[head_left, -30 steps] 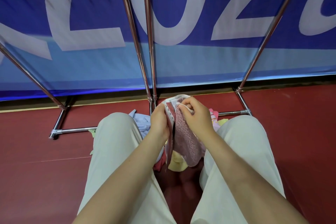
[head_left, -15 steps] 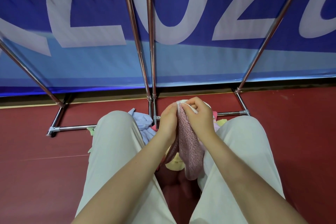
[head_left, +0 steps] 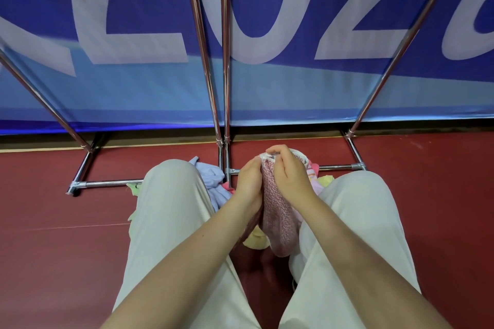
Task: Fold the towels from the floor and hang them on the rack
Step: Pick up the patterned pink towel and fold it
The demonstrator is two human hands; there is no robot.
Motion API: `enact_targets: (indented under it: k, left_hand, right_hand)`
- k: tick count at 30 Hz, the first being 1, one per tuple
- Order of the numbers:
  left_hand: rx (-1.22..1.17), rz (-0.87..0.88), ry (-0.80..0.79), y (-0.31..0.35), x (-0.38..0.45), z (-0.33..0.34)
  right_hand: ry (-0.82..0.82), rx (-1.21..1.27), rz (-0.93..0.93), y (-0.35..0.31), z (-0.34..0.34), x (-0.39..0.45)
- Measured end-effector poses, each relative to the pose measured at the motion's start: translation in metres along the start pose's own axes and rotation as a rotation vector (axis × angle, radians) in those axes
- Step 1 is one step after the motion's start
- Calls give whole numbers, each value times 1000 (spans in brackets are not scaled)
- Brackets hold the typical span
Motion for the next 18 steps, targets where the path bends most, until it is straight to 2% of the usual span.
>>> enact_targets:
  k: [3,9,13,18]
  left_hand:
    - [16,39,-30,6,0,0]
    - [78,64,-38,2,0,11]
    - [187,117,-80,-3,1,17]
    - [204,179,96,6,7,-2]
  right_hand:
    - [20,32,27,2,1,1]
    - [300,99,198,15,-22,-4]
    - [315,176,311,28,-23,-9]
    - [247,358,325,21,-20,-5]
Point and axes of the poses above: each hand's wrist, its own x-axis towards the middle knuckle, its own z-axis out of the palm, y = z × x, the point moved 8 cm from there along x, towards the middle knuckle, and after that the axes turned 9 degrees about -z, right-handed, at the moved point
